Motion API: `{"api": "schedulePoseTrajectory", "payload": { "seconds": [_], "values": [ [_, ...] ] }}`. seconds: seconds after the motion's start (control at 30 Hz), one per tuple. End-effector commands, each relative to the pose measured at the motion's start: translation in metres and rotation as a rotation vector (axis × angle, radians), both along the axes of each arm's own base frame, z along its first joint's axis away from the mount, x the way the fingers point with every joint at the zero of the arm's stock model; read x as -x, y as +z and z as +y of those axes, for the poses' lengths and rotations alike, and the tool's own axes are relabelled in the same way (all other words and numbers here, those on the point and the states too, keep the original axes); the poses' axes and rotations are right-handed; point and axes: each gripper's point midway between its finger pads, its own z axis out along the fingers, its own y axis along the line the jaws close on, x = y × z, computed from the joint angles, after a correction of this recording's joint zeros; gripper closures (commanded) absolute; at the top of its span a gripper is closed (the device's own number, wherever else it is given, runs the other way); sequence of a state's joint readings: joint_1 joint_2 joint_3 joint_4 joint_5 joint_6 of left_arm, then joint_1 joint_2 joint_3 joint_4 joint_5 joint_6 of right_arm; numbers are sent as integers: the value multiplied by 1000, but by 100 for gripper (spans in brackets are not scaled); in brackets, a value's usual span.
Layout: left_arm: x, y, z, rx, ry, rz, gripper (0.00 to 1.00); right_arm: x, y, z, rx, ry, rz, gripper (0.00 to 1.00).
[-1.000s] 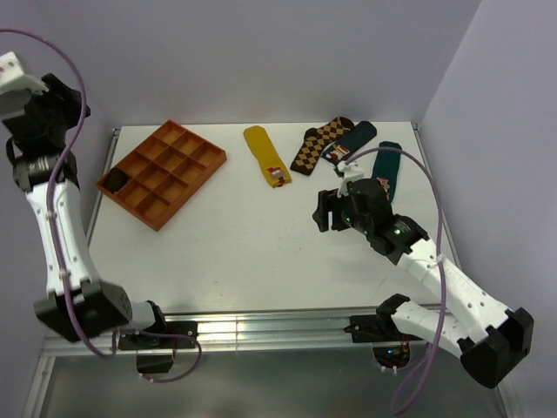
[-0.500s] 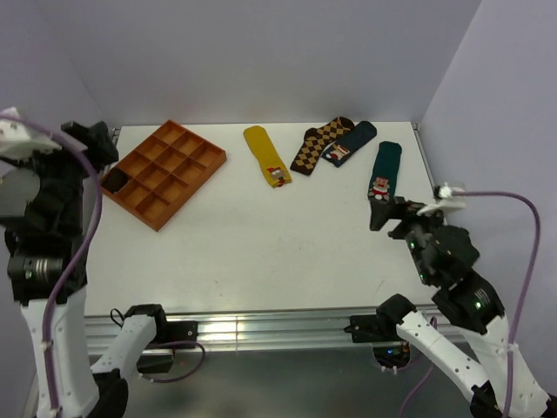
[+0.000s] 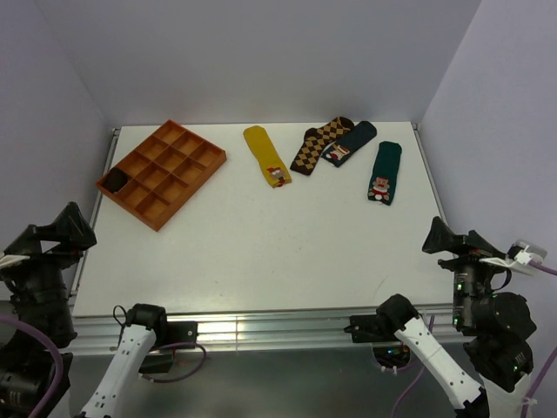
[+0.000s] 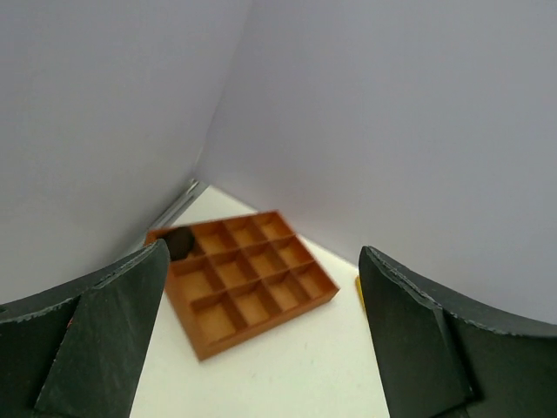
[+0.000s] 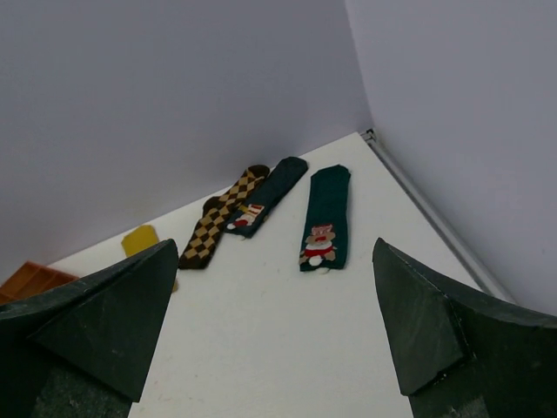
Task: Roll the socks
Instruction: Reset both arms
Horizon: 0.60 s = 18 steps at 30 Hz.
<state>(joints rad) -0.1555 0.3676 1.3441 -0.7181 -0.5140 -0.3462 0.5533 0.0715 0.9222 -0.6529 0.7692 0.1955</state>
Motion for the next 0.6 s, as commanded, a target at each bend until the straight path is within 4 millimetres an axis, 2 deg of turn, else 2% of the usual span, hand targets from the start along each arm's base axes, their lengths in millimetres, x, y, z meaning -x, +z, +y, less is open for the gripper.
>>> {"api": "schedulePoseTrajectory", "payload": {
  "seconds": [0.0, 0.23, 0.37, 0.57],
  "values": [
    [7, -29, 20, 53, 97, 68, 4, 9, -8, -16, 41, -66, 31, 0],
    [21, -39, 35, 80, 131, 35, 4, 17, -3, -17, 36, -43, -9, 0],
    [23, -45, 33, 99, 111, 8, 4, 21, 4, -19, 38, -33, -63, 0],
    [32, -41, 42, 109, 149, -21, 4, 19, 10, -18, 47, -37, -64, 0]
  ]
}}
